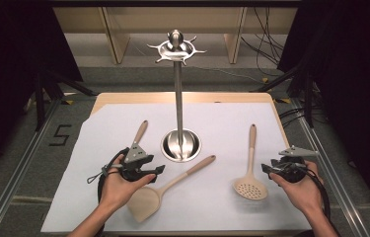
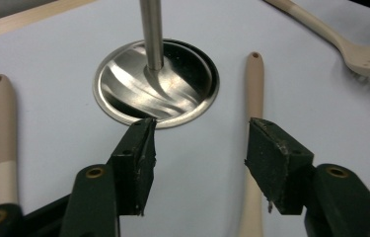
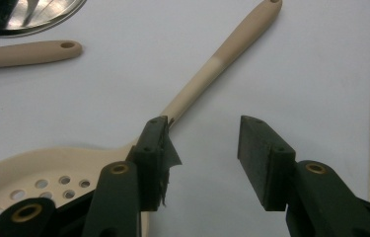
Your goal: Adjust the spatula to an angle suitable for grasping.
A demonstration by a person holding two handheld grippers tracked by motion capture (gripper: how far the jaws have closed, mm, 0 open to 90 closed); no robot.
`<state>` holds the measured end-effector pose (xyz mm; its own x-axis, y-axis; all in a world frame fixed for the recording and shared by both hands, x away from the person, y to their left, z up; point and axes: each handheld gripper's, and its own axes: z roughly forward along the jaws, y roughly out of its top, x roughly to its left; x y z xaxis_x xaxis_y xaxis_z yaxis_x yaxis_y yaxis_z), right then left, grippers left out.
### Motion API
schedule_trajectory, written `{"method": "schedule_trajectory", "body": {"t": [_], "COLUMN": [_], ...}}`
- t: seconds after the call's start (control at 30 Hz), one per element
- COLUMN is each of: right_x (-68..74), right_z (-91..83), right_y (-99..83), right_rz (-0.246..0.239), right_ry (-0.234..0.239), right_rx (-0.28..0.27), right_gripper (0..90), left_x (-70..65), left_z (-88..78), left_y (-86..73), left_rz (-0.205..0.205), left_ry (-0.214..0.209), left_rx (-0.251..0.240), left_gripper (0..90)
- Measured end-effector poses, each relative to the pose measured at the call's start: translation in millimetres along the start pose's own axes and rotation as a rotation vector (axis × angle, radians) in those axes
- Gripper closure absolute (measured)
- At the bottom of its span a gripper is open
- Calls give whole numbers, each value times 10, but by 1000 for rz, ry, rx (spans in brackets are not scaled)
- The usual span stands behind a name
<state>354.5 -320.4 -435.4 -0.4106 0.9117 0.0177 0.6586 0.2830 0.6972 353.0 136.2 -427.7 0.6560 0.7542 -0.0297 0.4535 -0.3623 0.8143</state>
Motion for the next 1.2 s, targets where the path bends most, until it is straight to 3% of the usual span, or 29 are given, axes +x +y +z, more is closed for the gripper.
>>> {"method": "schedule_trajectory", "body": {"t": [0.1, 0.13, 0.17, 0.2, 0.27, 0.37, 0.4, 0.43, 0.47, 0.53, 0.57, 0.67, 0.7, 0.73, 0.8, 0.83, 0.87, 1.0, 1.2], "right_x": [-12, -6, -21, -11, -19, -18, 9, 1, -6, -1, -23, -34, -42, -22, -21, -25, -39, -14, -2], "right_z": [-1, 2, -2, -31, -44, -48, -67, -66, -67, -78, -76, -85, -77, -93, -94, -94, -83, -81, -67], "right_y": [11, 17, 18, 26, 43, 41, 39, 39, 38, 37, 35, 20, 9, 10, 7, 9, 6, 19, 22], "right_rz": [-4, 22, 2, -2, -5, 2, 38, 29, 19, 30, 9, 20, 7, 39, 43, 40, 17, 45, 36], "right_ry": [5, 31, 30, 5, -5, -8, -6, -9, -10, -11, -11, -9, -11, -10, -11, -11, -14, -4, 0], "right_rx": [8, -4, -5, 8, 1, 12, 34, 32, 28, 36, 21, 27, 23, 43, 49, 47, 36, 56, 57], "right_gripper": [602, 609, 613, 616, 621, 624, 625, 625, 625, 625, 626, 625, 625, 626, 626, 626, 627, 627, 626], "left_x": [-31, -40, -52, -34, -20, -83, -85, -113, -143, -174, -184, -227, -203, -220, -239, -250, -250, -280, -298], "left_z": [34, 47, 66, 92, 131, 198, 216, 260, 257, 323, 346, 406, 466, 492, 524, 583, 583, 652, 768], "left_y": [59, 82, 111, 146, 188, 216, 230, 236, 251, 285, 303, 351, 383, 394, 420, 444, 444, 457, 436], "left_rz": [21, 30, 44, 104, 163, 154, 173, 151, 138, 145, 163, 174, 222, 216, 225, 252, 252, 306, 349], "left_ry": [-46, -61, -64, -85, -108, -116, -112, -182, -142, -154, -159, -171, -232, -239, -241, -287, -287, -290, -304], "left_rx": [29, 42, 49, 63, 97, 174, 192, 220, 260, 312, 329, 390, 405, 417, 451, 494, 494, 557, 628], "left_gripper": [489, 498, 503, 512, 531, 559, 581, 587, 599, 609, 624, 648, 648, 648, 648, 655, 657, 669, 678]}}
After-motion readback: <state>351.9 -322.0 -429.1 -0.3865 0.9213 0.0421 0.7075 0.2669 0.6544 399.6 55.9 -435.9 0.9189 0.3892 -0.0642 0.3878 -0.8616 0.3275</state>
